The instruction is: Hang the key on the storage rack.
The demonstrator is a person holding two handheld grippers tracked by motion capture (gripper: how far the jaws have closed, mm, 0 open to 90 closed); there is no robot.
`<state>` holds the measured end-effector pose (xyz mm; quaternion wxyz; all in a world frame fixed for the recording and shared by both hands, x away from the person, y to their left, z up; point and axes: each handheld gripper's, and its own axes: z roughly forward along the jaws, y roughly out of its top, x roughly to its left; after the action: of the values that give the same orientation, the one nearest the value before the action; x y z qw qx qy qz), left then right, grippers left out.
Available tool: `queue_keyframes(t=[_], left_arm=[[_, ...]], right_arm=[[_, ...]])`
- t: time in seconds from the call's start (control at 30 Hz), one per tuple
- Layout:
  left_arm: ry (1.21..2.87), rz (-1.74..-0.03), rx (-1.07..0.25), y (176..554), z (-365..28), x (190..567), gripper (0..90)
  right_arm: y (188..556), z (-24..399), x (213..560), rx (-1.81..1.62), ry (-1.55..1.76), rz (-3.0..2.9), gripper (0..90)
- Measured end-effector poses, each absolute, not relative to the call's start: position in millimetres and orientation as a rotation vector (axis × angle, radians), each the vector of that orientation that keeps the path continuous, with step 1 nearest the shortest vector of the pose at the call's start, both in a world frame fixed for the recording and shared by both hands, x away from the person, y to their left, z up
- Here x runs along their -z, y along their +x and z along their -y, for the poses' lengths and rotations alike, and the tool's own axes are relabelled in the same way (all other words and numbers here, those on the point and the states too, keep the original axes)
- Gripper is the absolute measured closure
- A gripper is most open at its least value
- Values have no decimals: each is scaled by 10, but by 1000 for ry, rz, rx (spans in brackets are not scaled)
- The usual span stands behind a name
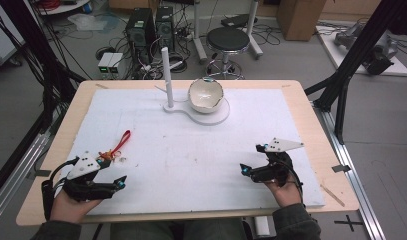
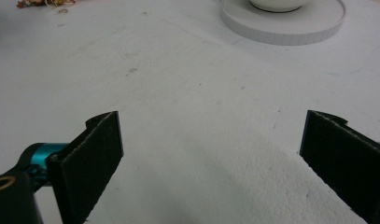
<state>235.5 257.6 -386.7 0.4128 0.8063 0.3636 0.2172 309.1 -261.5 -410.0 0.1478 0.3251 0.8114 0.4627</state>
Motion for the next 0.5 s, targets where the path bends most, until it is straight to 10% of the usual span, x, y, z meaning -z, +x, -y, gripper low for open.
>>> queue_keyframes(t=[0.5], left_arm=[[2050,-868,-562,2486,-2720,3612,296]], right_arm=[[3098,2583,4081,-1346,928,-2330,49]])
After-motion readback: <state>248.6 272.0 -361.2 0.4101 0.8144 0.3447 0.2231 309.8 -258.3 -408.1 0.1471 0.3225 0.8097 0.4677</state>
